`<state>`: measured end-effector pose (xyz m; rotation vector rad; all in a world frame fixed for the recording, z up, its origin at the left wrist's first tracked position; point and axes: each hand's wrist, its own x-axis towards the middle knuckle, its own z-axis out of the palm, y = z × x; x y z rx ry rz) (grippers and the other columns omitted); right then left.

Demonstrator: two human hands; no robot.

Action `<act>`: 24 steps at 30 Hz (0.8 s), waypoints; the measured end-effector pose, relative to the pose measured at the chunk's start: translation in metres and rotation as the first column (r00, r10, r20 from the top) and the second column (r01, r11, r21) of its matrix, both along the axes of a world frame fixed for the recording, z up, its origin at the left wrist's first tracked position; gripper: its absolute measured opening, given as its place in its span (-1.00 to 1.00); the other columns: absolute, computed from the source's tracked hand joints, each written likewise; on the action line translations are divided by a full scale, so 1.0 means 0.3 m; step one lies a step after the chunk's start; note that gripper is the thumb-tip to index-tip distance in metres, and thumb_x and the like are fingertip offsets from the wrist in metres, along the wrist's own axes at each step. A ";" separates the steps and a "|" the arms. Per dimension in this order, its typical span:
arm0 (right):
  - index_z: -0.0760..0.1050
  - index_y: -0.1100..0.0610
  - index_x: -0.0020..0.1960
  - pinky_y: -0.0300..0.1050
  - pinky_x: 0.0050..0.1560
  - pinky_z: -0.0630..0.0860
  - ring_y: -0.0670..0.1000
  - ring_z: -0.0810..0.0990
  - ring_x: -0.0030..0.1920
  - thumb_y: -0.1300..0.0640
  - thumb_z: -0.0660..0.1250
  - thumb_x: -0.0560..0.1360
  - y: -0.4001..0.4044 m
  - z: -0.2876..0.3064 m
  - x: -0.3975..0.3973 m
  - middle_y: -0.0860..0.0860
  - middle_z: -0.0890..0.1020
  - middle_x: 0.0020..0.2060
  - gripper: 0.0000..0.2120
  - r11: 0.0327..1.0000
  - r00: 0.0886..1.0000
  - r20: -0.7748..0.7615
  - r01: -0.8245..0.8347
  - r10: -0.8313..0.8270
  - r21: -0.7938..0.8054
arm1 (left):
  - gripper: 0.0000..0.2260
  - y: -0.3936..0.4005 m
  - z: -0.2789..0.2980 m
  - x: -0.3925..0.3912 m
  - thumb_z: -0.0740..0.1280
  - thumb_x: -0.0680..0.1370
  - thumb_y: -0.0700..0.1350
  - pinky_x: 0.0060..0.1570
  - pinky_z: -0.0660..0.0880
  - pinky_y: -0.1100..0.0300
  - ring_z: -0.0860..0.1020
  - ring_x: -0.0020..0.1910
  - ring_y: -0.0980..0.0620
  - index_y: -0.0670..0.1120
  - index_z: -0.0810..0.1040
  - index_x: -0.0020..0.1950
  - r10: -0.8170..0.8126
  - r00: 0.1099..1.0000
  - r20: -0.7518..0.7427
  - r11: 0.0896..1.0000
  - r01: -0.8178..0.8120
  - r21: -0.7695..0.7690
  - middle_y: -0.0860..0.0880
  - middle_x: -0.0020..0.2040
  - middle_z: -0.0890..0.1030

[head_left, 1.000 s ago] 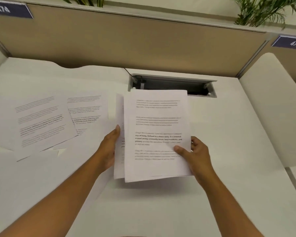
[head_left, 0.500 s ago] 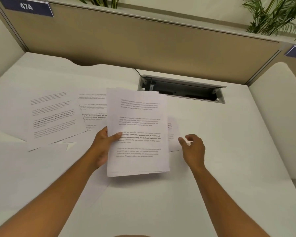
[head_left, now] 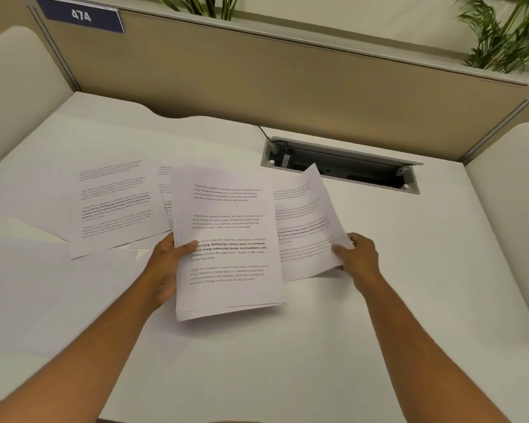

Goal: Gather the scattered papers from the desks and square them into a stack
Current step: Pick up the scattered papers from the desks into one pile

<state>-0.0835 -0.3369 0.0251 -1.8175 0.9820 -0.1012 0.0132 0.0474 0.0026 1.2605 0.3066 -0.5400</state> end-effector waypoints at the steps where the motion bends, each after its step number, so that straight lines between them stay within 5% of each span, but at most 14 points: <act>1: 0.62 0.20 0.11 -0.05 -0.20 0.71 0.22 0.71 0.07 0.31 0.45 0.56 -0.008 0.021 -0.016 0.19 0.70 0.12 -0.86 0.997 0.997 0.072 0.027 -0.033 0.077 | -0.69 0.008 0.000 0.001 0.40 0.69 -0.29 -0.11 0.78 -0.10 0.82 0.08 -0.17 0.03 0.69 0.34 0.010 1.000 -0.005 1.000 -0.010 -0.002 -0.10 0.22 0.82; 5: 0.63 0.12 0.09 -0.20 -0.21 0.71 0.11 0.73 0.06 0.32 0.44 0.60 -0.020 0.108 -0.084 0.06 0.71 0.10 -0.86 0.953 0.939 0.288 0.105 -0.189 0.283 | -0.70 0.032 0.011 0.003 0.39 0.69 -0.29 -0.11 0.77 -0.11 0.81 0.10 -0.19 0.04 0.70 0.32 0.058 0.998 -0.026 0.998 -0.058 0.005 -0.09 0.20 0.83; 10: 0.66 0.05 0.13 -0.15 -0.07 0.73 0.00 0.78 0.03 0.26 0.46 0.60 0.124 0.167 -0.123 -0.07 0.77 0.03 -0.84 0.939 0.873 0.434 0.072 -0.222 0.337 | -0.73 0.047 0.038 0.016 0.36 0.74 -0.20 0.04 0.74 -0.13 0.77 0.20 -0.20 -0.01 0.67 0.41 0.090 0.995 -0.036 0.995 -0.091 -0.042 -0.12 0.29 0.79; 16: 0.64 -0.02 0.08 -0.01 -0.02 0.71 0.05 0.73 -0.02 0.26 0.47 0.58 0.508 0.126 -0.092 -0.06 0.75 -0.05 -0.81 0.996 0.892 0.451 -0.015 -0.027 0.090 | -0.51 0.089 0.086 0.041 0.33 0.65 0.24 0.15 0.74 -0.18 0.75 0.32 -0.14 0.08 0.60 0.53 0.026 1.000 -0.009 0.992 -0.027 -0.125 -0.05 0.37 0.76; 20: 0.60 -0.16 0.13 -0.45 -0.05 0.52 -0.25 0.69 0.01 0.18 0.44 0.61 0.751 0.118 -0.088 -0.36 0.71 -0.01 -0.77 0.988 0.896 0.419 -0.114 0.146 -0.101 | -0.53 0.166 0.080 0.083 0.33 0.66 0.26 0.36 0.61 -0.34 0.73 0.34 -0.20 0.11 0.60 0.52 0.041 0.999 0.016 0.991 -0.039 -0.131 -0.07 0.39 0.75; 24: 0.56 -0.20 0.16 -0.50 -0.06 0.50 -0.28 0.67 0.06 0.18 0.42 0.61 0.930 0.124 -0.071 -0.41 0.67 0.03 -0.72 0.985 0.903 0.402 -0.110 0.154 -0.131 | -0.28 0.277 0.092 0.124 0.40 0.52 0.31 0.42 0.54 -0.42 0.67 0.42 -0.28 0.00 0.53 0.61 -0.028 0.999 0.024 0.987 0.031 -0.160 -0.16 0.46 0.70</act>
